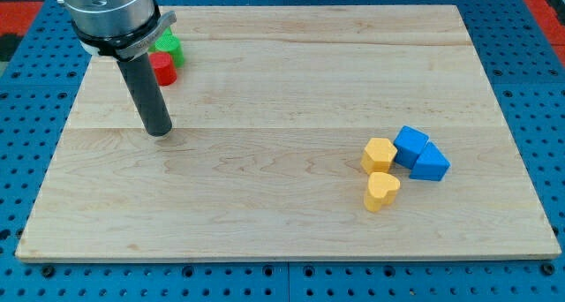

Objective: Slide the arm to the center left of the board

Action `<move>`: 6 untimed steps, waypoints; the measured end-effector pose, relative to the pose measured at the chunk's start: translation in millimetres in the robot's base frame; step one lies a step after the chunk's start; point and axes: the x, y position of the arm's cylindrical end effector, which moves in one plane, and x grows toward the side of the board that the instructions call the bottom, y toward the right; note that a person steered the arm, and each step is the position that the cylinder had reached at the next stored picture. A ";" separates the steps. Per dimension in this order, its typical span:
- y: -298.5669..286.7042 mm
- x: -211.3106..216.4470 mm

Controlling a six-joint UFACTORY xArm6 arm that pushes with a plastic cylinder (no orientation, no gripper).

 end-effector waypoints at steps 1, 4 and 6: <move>0.0 0.0; 7.0 -14.2; -4.2 -7.4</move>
